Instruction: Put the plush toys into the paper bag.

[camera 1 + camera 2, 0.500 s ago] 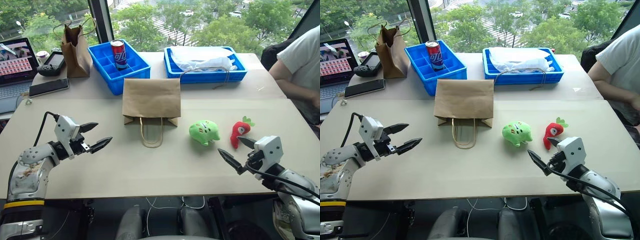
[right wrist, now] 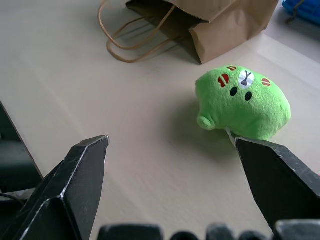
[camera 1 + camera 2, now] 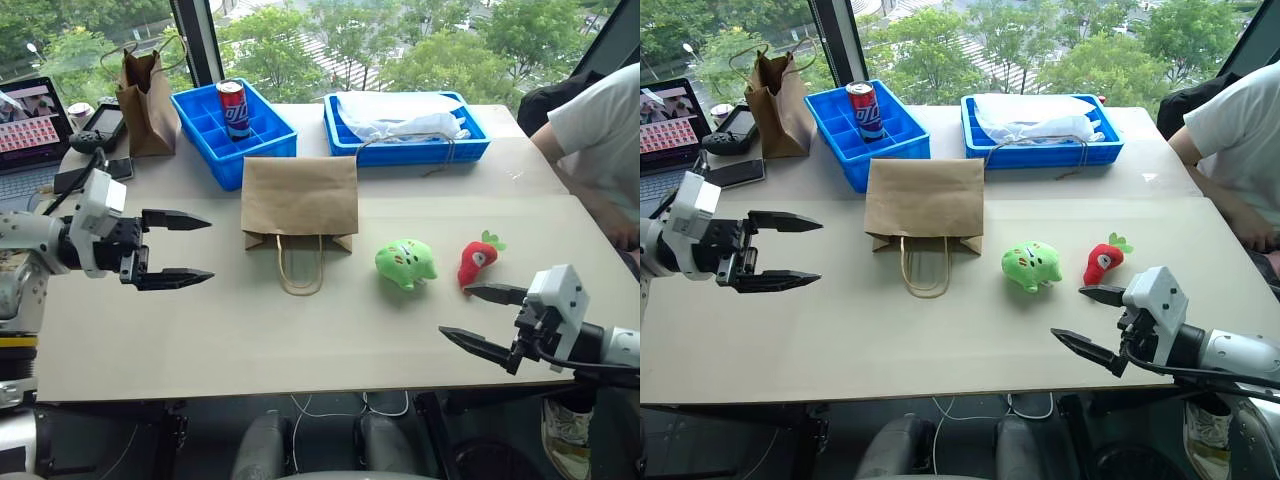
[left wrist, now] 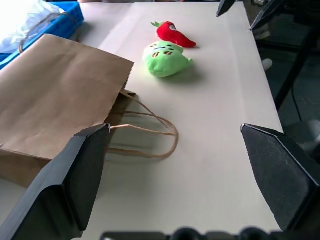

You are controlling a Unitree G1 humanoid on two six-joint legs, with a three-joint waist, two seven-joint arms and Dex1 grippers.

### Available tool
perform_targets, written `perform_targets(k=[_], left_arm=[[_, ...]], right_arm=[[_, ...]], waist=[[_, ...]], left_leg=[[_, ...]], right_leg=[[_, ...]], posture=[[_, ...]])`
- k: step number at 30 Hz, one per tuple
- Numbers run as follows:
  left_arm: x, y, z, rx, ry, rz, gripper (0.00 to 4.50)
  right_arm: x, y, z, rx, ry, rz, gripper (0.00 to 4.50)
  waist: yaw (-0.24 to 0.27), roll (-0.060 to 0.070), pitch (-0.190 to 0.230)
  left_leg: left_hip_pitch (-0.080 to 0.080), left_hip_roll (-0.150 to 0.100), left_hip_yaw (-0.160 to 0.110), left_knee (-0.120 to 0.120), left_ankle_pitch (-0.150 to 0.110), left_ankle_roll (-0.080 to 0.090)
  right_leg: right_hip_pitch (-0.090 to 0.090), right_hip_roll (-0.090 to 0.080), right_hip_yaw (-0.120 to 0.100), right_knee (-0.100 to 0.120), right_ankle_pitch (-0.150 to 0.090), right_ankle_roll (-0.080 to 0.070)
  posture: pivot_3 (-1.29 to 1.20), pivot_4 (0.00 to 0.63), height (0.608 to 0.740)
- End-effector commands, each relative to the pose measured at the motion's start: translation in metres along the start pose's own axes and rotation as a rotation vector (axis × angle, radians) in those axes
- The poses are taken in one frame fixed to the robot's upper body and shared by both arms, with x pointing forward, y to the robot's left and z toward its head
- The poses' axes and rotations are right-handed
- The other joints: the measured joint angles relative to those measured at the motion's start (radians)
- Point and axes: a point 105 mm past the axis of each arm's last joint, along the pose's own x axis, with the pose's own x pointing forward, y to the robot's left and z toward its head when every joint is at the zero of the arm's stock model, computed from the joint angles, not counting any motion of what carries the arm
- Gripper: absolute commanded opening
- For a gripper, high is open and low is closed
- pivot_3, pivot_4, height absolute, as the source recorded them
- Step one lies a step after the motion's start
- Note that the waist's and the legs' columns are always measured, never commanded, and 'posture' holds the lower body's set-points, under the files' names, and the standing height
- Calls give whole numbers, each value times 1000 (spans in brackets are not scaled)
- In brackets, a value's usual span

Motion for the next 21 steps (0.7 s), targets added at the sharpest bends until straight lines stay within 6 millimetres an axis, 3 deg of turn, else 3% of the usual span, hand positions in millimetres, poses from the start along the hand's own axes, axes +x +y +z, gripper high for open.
perform_targets(k=[1,5,9,14,21], left_arm=[[10,4,12,130,20,-57,4500],[37,6,9,315,99,-159,4500],[65,20,2,531,155,-205,4500],[88,34,-11,882,244,-278,4500],[114,39,-17,1175,261,-321,4500]], right_arm=[[0,11,15,-17,-7,51,4490],[7,36,24,-30,32,167,4490],[16,48,34,-39,21,170,4490],[19,53,37,-11,-2,99,4490],[16,58,37,44,-20,21,4490]], waist=[[3,0,0],[13,-1,0],[15,-1,0],[20,-3,1],[15,-4,1]], left_leg=[[0,0,0,0,0,0],[-3,-1,-1,1,0,0],[-6,-1,-2,3,0,0],[-7,-2,-2,5,0,1],[-9,-2,-2,5,-2,3]], right_leg=[[0,0,0,0,0,0],[0,0,0,-1,0,1],[-1,0,0,-1,0,1],[-2,0,-1,-2,1,1],[-2,-1,-1,-3,3,5]], posture=[[0,150,740],[0,150,740],[0,150,740],[0,150,740],[0,150,740]])
